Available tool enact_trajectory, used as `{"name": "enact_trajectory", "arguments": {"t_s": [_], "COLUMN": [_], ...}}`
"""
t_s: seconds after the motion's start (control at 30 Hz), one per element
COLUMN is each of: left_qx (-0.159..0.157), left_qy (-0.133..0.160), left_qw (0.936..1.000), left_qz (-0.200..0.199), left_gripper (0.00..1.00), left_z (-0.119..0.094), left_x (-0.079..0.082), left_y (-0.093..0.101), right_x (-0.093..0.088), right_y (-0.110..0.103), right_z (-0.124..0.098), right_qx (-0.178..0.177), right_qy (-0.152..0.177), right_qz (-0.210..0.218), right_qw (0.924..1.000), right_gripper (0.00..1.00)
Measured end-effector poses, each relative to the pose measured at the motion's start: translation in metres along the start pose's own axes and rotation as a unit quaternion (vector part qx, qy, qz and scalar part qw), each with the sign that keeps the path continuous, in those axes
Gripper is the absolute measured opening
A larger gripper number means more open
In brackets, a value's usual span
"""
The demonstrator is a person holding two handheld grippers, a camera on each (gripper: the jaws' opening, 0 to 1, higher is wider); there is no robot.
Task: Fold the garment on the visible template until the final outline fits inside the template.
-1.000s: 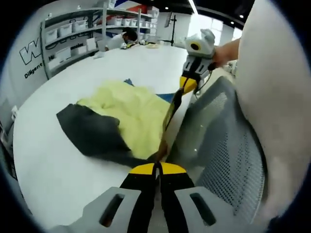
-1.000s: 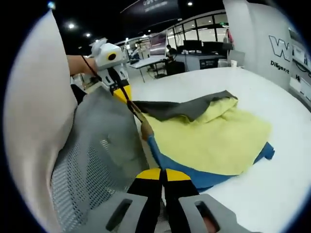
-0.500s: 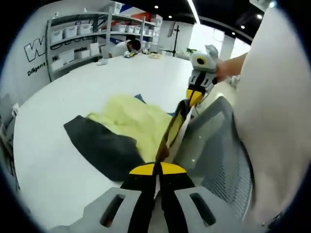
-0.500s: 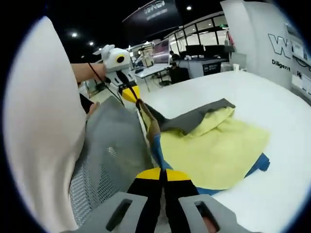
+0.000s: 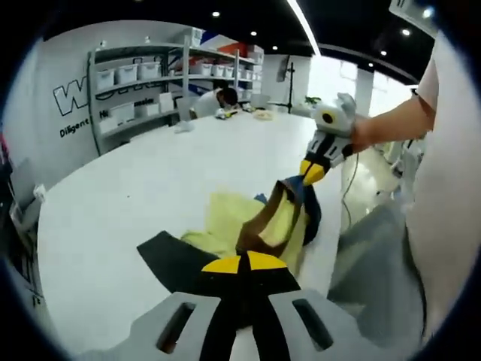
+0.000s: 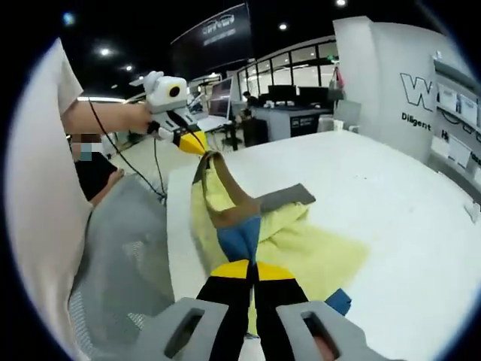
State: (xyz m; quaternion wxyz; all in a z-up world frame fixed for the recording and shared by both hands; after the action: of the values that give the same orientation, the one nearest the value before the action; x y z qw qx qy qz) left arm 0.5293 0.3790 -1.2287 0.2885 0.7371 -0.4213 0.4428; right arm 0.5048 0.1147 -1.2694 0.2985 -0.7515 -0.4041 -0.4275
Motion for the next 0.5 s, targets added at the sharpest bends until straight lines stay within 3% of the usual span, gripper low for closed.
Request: {"name": "enact_trajectory", "arguments": {"t_s": [0.3, 0.5], "left_qx": [0.023, 0.042], "left_qy": [0.033, 0.05], "left_qw": [0.9989, 0.9964], "left_qz": [-0.023, -0.054], "left_gripper": [0.01, 0.01], "left_z": [0.041, 0.064], "left_x": [0.038, 0.054], "left_y": [-0.064, -0.105], "right_x": [0.032, 0.047], "right_y": [0.065, 0.117], "right_z": [0.02, 0.037], "right_qx": [-0.04, -0.063], "right_qy": [0.015, 0.016], "right_qz": [0.002, 0.004], "right_qw": [0.9991, 0.9979], "right_gripper": [0.0, 0.0]}}
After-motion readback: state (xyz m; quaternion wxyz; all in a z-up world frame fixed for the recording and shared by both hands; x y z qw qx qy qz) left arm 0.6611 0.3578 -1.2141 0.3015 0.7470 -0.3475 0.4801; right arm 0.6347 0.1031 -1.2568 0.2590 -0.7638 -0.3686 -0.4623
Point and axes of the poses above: the point that each gripper's makers call its tool centre point, and the gripper's own axes: z roughly forward along the fingers, y roughly to its right, x roughly out of its top, the point moved 6 cm from there along -z, roughly backward along the fingers, and after that the axes turned 6 degrees about y, right-handed, at the moved point
